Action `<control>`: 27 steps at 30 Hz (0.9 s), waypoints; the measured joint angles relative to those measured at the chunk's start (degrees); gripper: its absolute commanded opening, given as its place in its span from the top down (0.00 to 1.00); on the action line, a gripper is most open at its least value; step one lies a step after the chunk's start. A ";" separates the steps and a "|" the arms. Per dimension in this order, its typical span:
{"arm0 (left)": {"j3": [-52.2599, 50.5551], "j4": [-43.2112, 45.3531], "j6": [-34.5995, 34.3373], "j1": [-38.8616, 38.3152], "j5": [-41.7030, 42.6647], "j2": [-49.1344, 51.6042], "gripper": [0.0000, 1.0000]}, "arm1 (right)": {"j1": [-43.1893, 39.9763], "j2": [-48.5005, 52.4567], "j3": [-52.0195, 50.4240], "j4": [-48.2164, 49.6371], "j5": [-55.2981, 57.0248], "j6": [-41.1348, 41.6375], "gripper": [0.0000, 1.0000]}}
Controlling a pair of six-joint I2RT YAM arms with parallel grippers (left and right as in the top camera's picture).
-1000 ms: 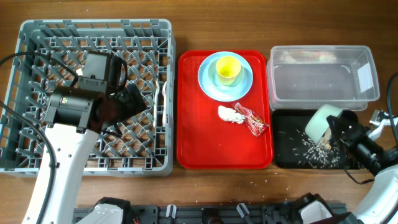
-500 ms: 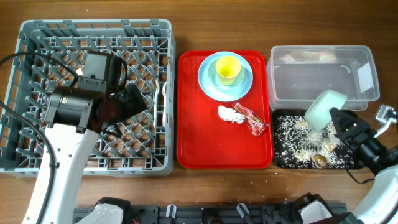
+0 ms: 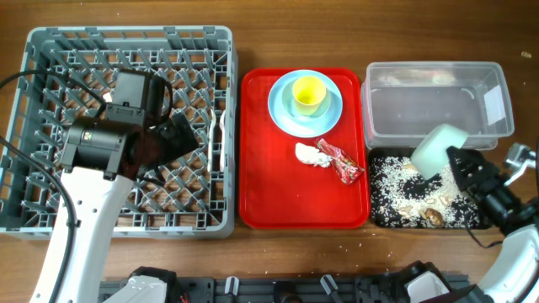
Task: Sort waste into correct bins and load items into the dishwasher rack
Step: 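Tip the green bowl over the black tray to dump the rice, then set the empty green bowl down on the red tray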
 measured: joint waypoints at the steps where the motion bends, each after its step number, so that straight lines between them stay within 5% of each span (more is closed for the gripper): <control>1: 0.00 -0.02 0.00 0.00 0.00 0.00 0.00 | 0.00 0.02 -1.88 2.36 -1.68 -0.02 0.96; 17: 0.00 -0.04 0.00 0.00 0.02 0.00 0.00 | 0.04 1.57 -7.34 25.49 -4.85 21.57 0.96; 22: 0.00 0.02 -0.02 0.00 0.00 0.00 0.00 | 5.99 -0.96 -8.55 54.73 -1.01 43.60 0.95; 24: 0.00 -0.04 0.00 0.00 -0.15 0.04 0.00 | 15.69 -3.32 -7.63 80.98 0.17 64.37 0.96; 27: 0.00 -0.02 0.00 0.00 -0.17 0.07 0.00 | 30.97 -4.20 -6.84 99.95 1.01 78.95 0.95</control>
